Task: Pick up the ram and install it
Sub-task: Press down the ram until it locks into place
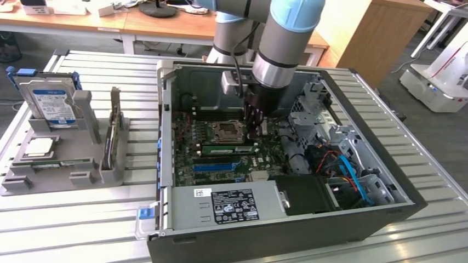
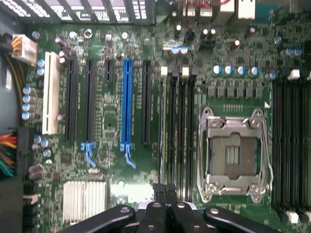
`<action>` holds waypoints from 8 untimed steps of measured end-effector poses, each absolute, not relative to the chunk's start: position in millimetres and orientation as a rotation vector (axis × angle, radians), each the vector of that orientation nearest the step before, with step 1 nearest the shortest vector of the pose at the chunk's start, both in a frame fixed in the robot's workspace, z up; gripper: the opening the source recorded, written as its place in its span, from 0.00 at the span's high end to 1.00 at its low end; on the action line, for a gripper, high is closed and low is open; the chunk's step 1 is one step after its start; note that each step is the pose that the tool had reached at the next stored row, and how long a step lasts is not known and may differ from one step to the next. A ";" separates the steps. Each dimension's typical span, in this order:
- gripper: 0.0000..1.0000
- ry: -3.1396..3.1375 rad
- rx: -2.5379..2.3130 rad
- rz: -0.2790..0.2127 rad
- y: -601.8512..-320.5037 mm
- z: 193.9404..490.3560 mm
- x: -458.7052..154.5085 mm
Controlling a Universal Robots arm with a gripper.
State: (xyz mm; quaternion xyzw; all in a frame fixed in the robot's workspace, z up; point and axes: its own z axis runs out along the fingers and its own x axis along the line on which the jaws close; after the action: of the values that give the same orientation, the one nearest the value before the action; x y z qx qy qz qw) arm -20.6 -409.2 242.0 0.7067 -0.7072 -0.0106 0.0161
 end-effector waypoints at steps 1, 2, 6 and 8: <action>0.89 -2.199 2.198 -0.033 -409.2 242.0 -23.1; 0.89 -2.199 2.198 -0.032 -409.3 242.0 -25.5; 0.89 -2.200 2.198 -0.032 -409.2 242.0 -34.4; 0.89 -2.200 2.198 -0.032 -409.1 242.0 -38.2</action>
State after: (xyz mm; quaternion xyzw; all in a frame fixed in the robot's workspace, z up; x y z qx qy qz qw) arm -38.2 -409.1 242.0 0.7067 -0.7072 -0.0102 0.0157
